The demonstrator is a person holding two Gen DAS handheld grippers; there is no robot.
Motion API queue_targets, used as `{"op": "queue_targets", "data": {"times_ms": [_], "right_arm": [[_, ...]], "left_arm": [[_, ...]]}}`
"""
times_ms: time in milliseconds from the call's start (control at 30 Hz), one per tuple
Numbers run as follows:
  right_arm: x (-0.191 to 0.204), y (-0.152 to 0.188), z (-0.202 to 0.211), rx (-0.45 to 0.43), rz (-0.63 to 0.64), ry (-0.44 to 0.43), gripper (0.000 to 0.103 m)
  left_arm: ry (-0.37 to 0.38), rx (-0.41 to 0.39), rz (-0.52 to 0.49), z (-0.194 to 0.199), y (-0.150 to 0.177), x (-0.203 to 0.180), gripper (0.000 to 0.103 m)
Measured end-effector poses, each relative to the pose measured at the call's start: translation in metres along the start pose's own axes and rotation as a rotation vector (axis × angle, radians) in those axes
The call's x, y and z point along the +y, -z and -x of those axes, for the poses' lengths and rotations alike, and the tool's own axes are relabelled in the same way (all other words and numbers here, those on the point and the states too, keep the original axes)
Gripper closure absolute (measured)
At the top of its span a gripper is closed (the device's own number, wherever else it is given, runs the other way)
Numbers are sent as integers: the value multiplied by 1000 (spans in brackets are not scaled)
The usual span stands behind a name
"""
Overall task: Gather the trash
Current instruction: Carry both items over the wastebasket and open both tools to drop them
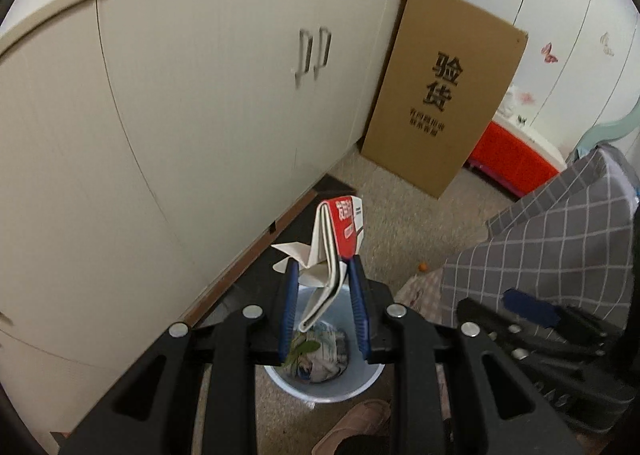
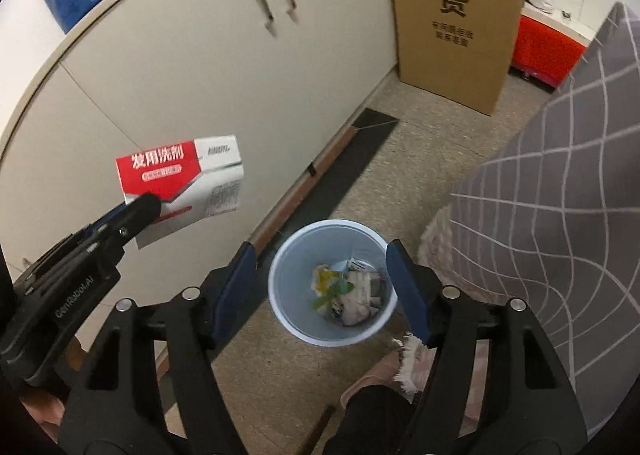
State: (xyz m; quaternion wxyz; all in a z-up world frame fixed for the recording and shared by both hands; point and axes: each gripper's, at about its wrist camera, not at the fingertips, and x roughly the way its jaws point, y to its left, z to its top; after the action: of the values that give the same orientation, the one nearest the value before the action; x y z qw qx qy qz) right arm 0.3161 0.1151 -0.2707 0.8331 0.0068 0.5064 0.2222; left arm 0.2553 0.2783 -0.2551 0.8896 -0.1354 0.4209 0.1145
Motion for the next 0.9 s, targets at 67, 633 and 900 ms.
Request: {"op": "queue_targets", "data": {"times_ms": [67, 633, 900], "right_arm": [[-2, 1, 2, -6, 4, 8, 34], [-12, 4, 23, -60, -18, 40, 31], [-16, 2, 28, -74, -36, 33, 31]], "left_arm": [[1, 19, -5, -7, 3, -2, 79], [29, 63, -47, -21, 5, -32, 79], [22, 132, -36, -31, 0, -35, 58]]}}
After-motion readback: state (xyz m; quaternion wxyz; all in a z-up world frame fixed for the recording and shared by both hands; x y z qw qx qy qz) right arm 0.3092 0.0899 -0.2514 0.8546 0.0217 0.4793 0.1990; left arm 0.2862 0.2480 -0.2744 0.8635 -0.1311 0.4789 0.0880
